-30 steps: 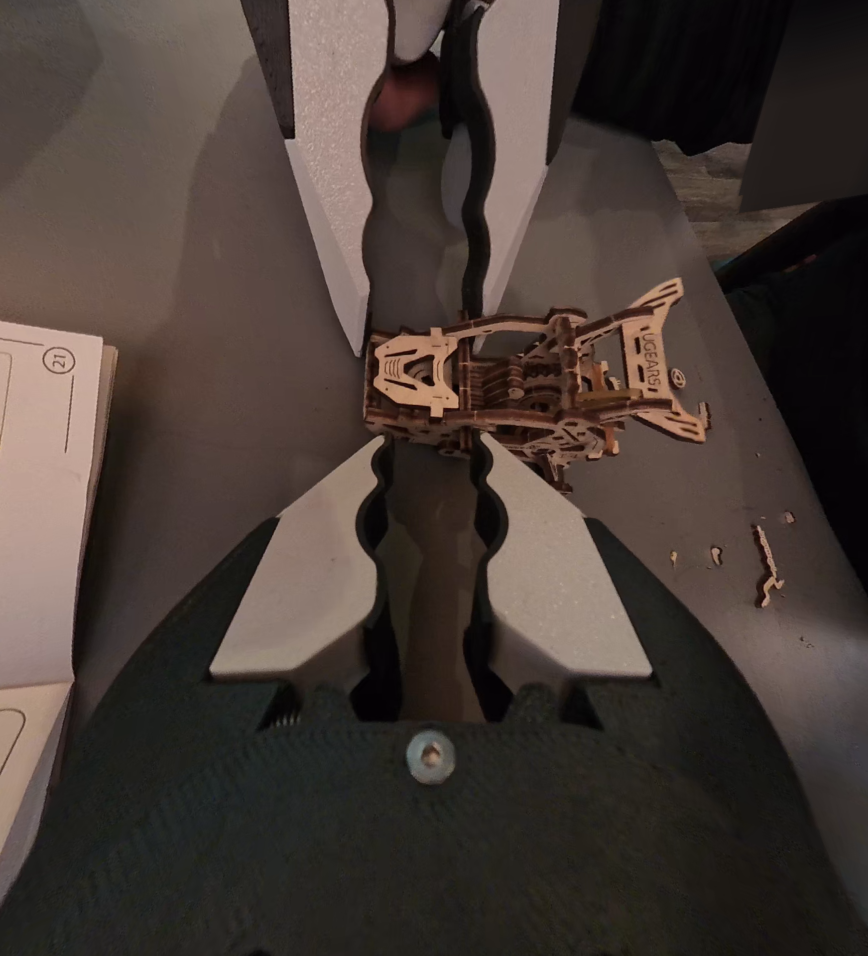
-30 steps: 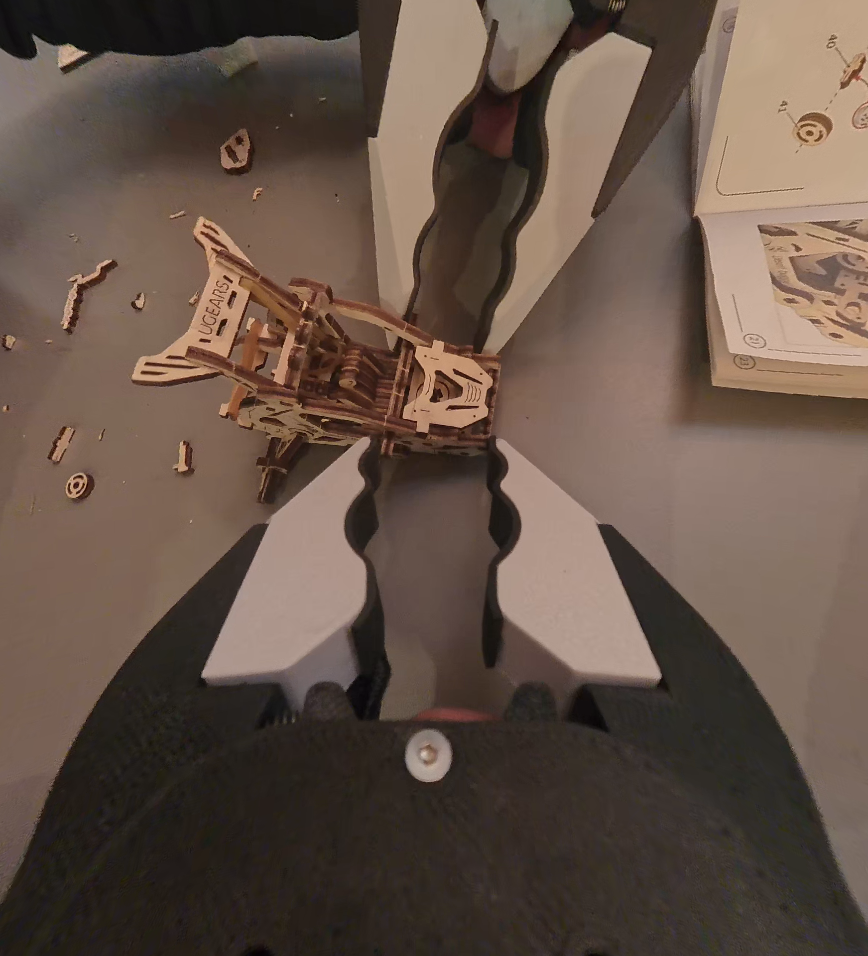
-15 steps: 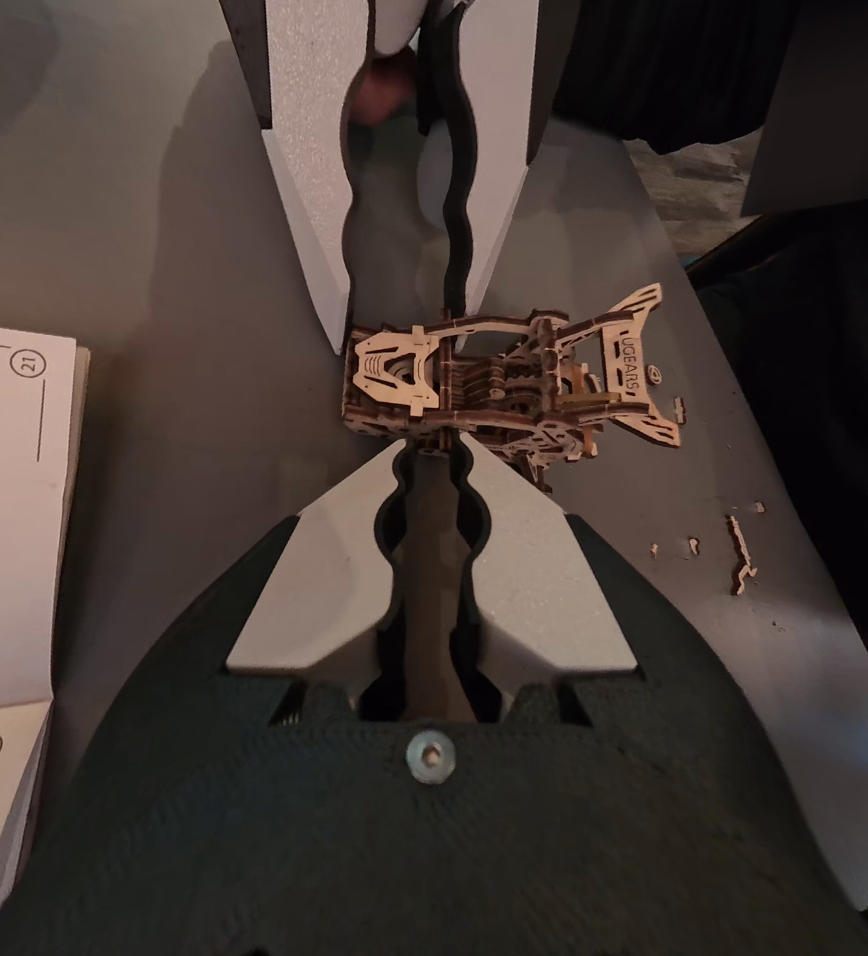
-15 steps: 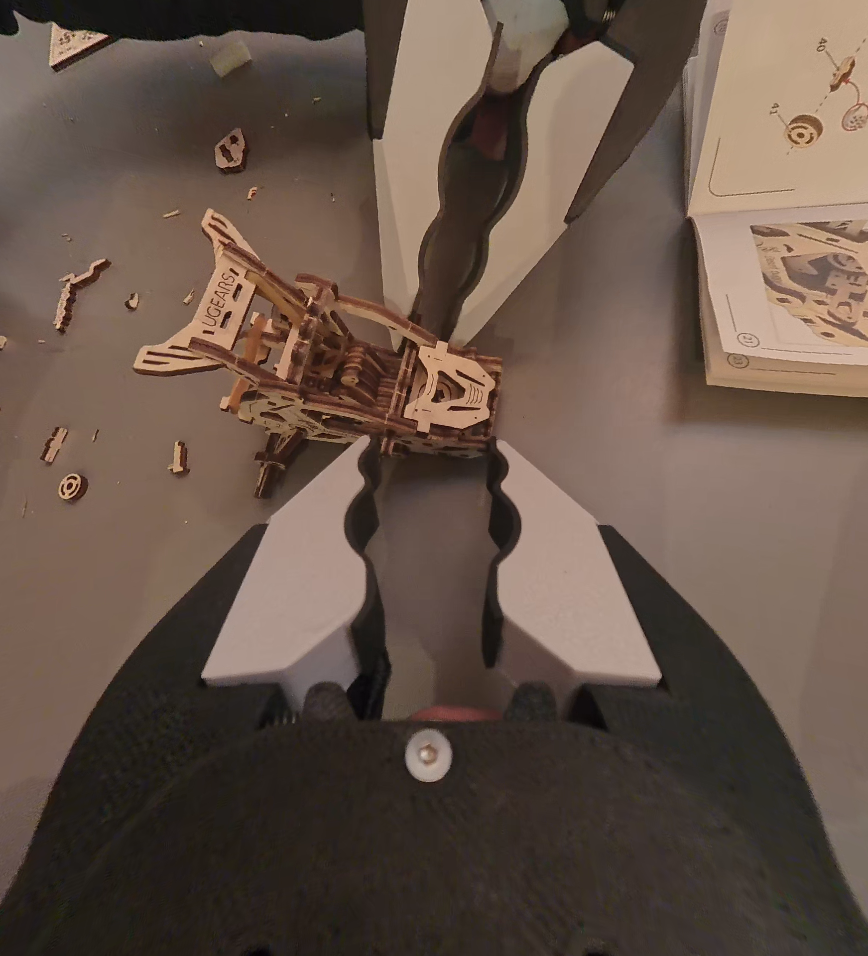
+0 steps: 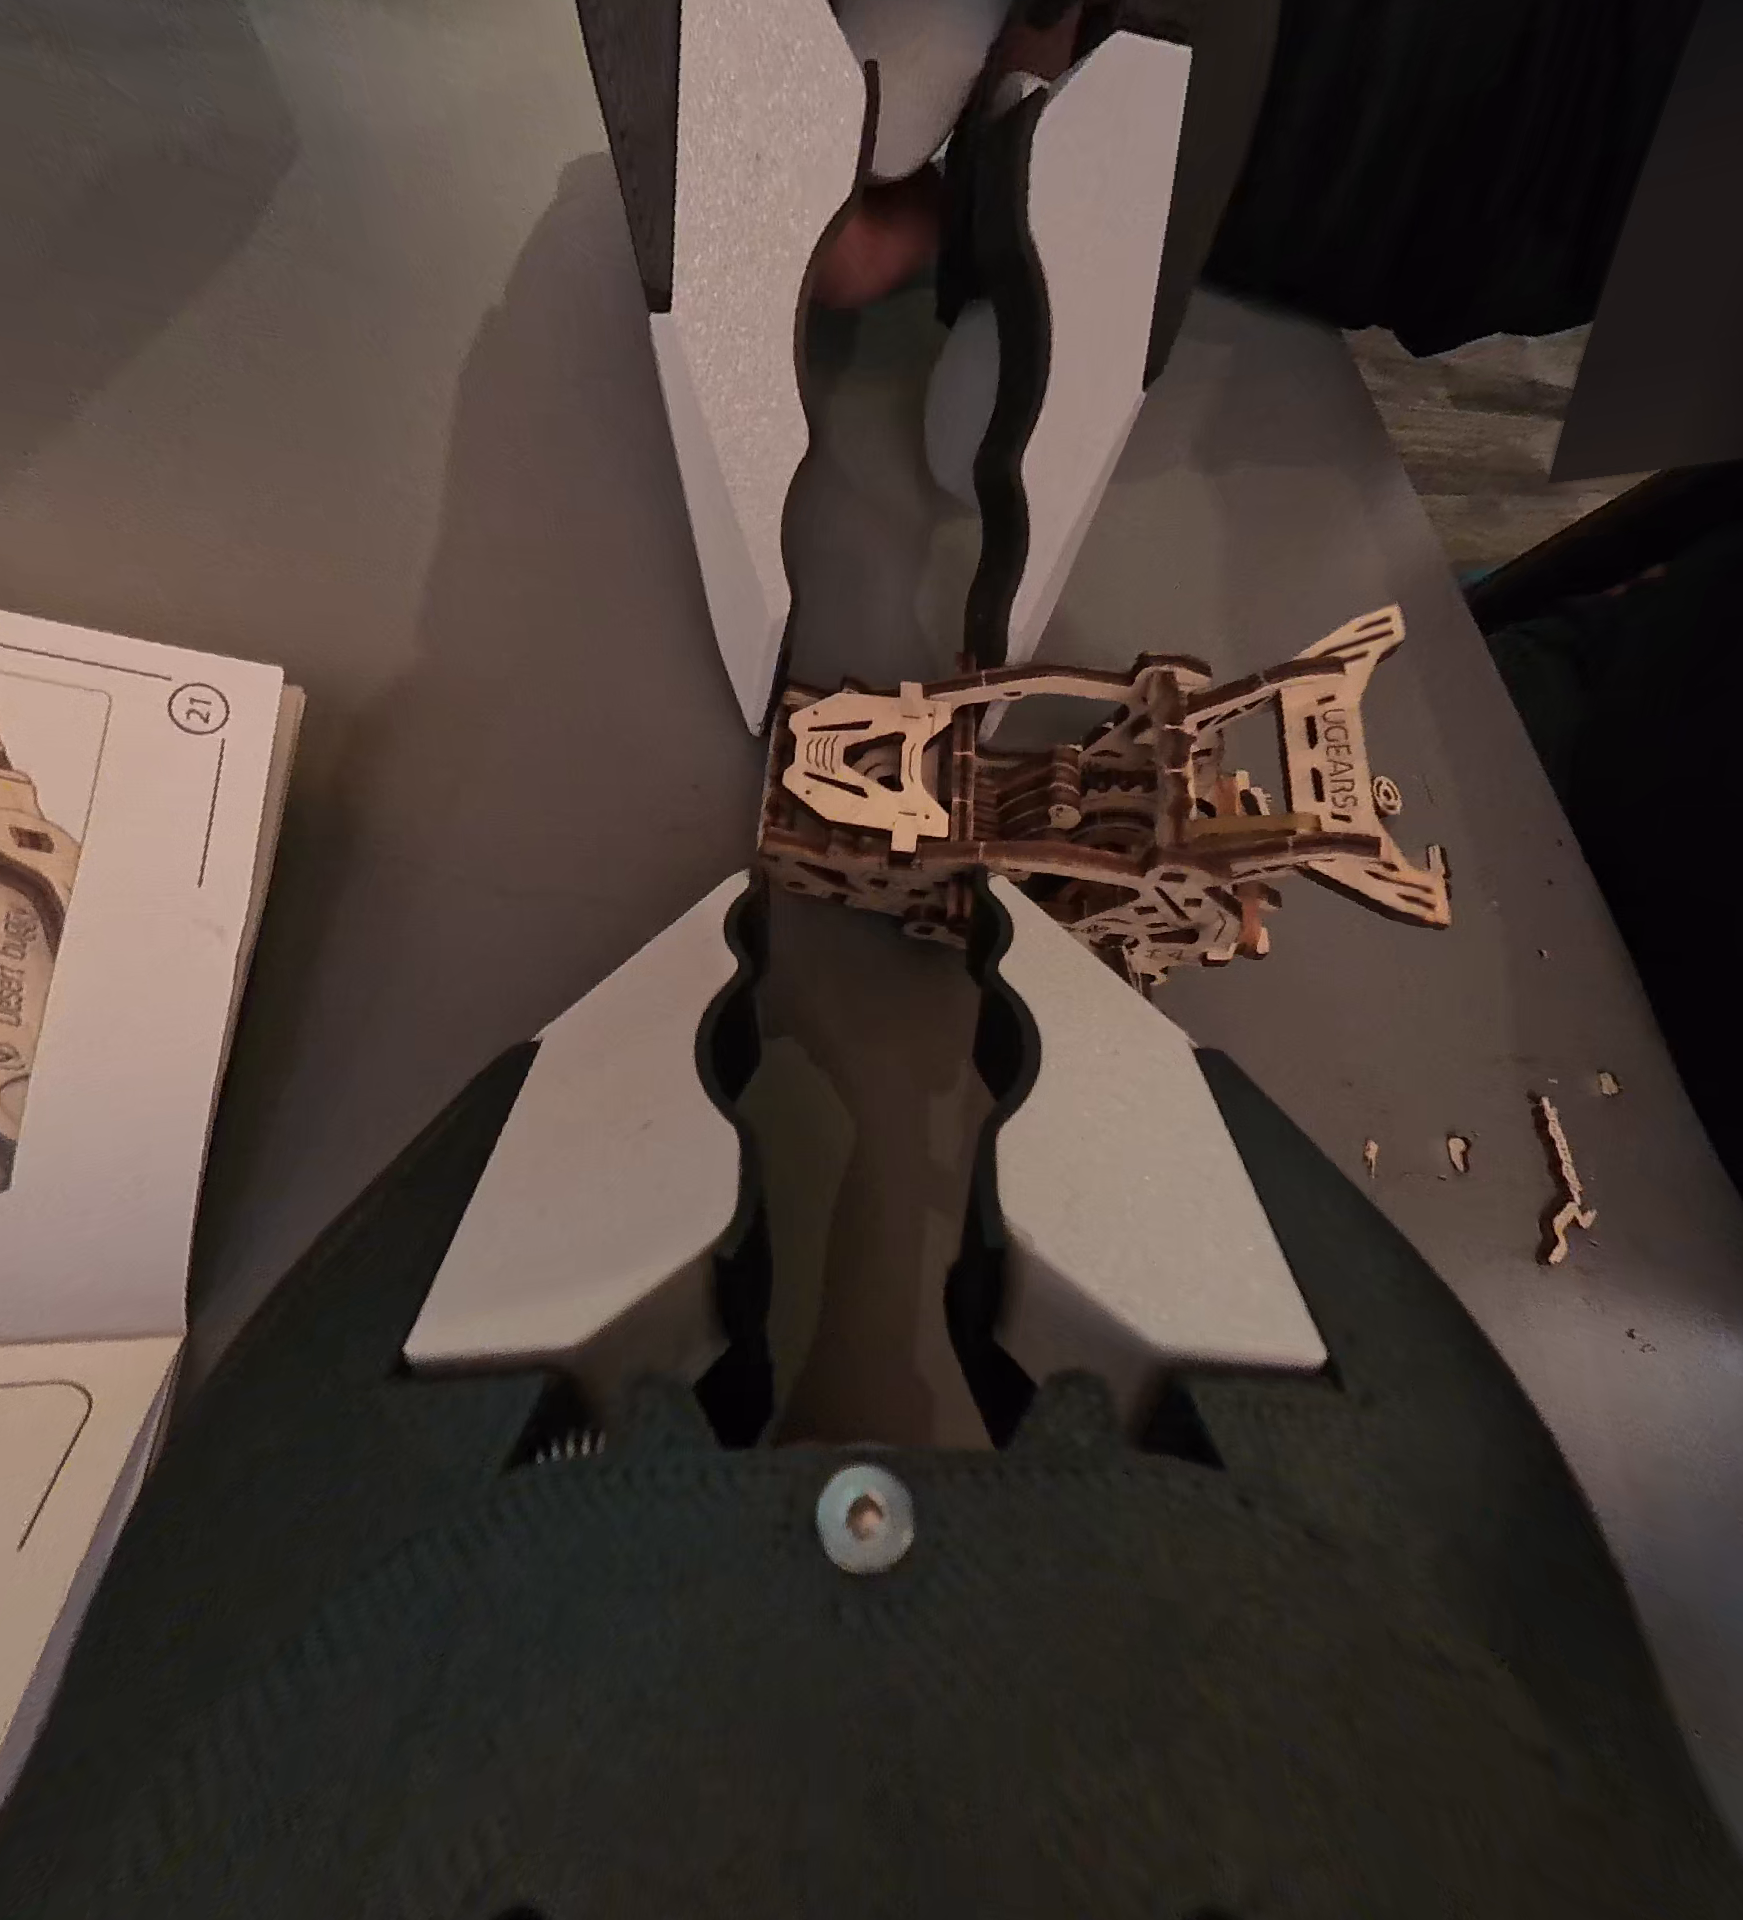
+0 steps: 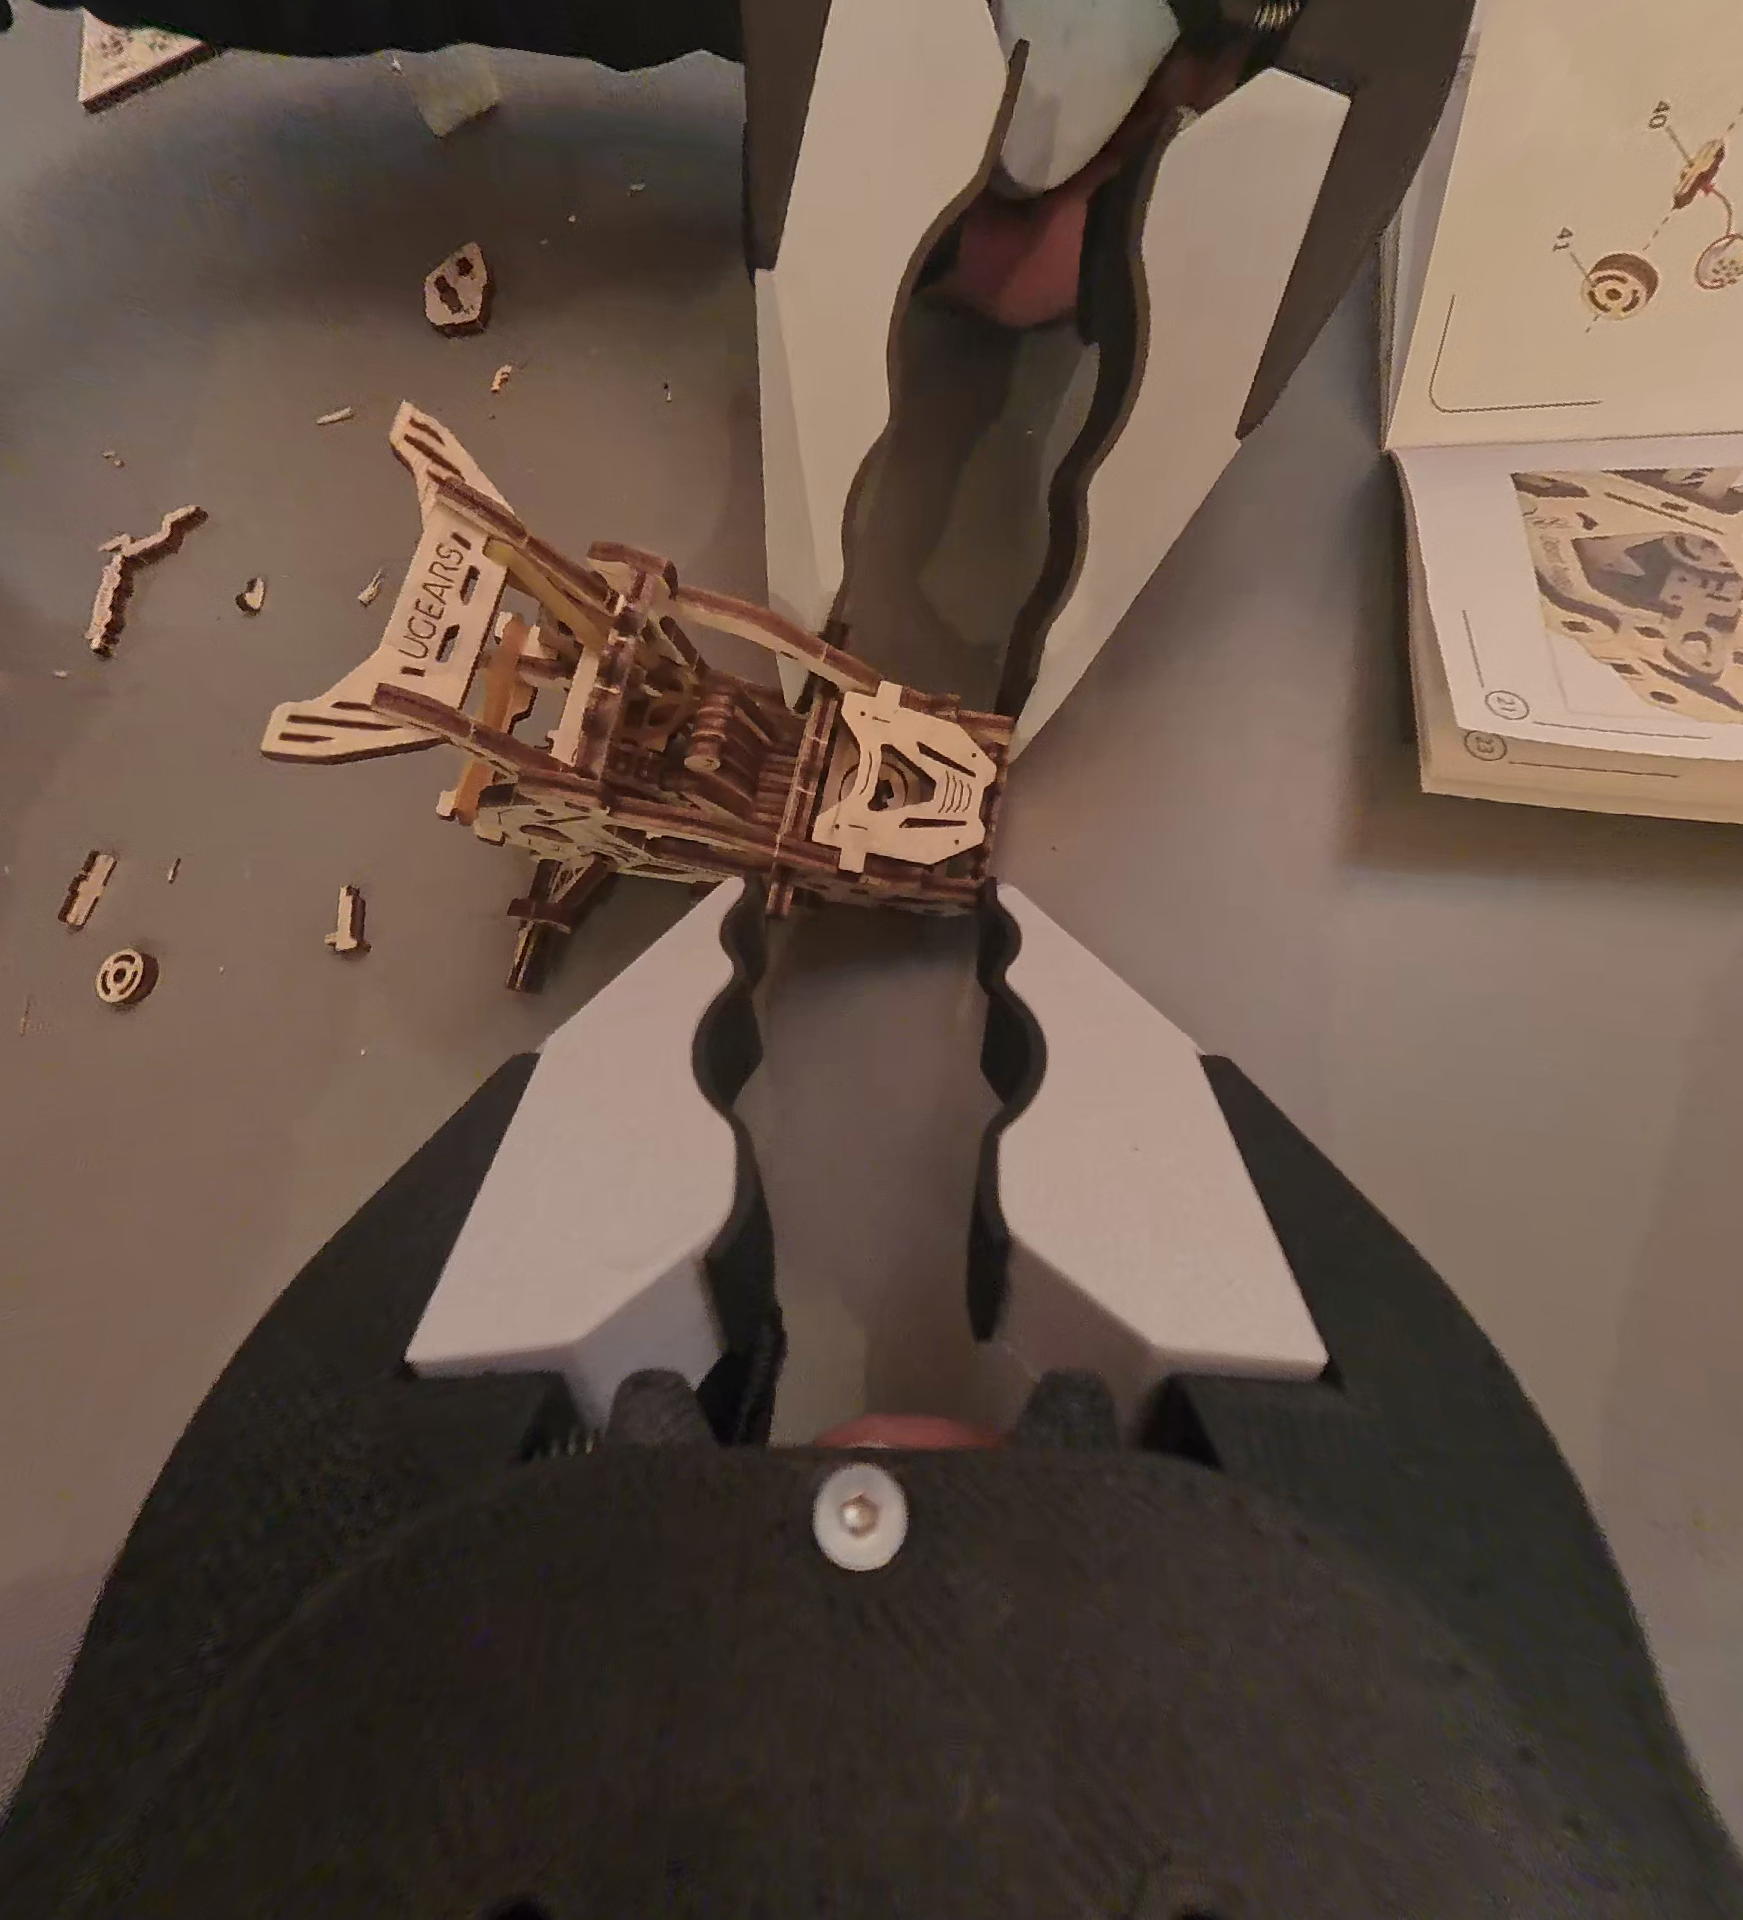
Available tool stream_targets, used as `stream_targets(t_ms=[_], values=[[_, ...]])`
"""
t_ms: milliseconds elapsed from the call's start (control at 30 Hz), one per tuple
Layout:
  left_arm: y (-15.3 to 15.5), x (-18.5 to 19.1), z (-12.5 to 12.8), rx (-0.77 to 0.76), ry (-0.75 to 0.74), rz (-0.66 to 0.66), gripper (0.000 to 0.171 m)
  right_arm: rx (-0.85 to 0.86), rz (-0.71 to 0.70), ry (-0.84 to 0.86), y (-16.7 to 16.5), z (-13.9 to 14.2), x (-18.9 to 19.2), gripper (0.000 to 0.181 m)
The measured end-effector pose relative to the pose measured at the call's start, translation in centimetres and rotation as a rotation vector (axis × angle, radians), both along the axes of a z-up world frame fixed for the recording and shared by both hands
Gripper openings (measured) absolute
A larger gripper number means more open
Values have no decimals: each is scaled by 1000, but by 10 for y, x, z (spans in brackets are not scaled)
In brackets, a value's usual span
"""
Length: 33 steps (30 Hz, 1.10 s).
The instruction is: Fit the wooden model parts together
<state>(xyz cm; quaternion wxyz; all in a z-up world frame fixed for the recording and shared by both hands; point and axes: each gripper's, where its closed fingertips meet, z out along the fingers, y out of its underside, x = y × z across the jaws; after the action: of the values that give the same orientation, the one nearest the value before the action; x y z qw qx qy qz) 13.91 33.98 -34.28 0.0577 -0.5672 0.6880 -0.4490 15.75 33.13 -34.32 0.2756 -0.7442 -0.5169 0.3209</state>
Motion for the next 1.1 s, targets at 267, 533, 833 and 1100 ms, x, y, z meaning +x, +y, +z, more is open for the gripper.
stream_targets(t_ms=[267, 533, 833, 1100], values=[[1, 0, 0, -12, 12, -21, 34, 26, 8, -10, 0, 0, -1, 37], [2, -1, 2, -71, 16, 2, 36, 19, -9, -6, 3, -1, -1, 38], [0, -10, 7, -83, -9, 22, 41, 25, -13, -9, 4, -1, -2, 37], [9, -8, 4, -99, 17, 71, 38, 26, -15, -8, 4, -1, -2, 38]])
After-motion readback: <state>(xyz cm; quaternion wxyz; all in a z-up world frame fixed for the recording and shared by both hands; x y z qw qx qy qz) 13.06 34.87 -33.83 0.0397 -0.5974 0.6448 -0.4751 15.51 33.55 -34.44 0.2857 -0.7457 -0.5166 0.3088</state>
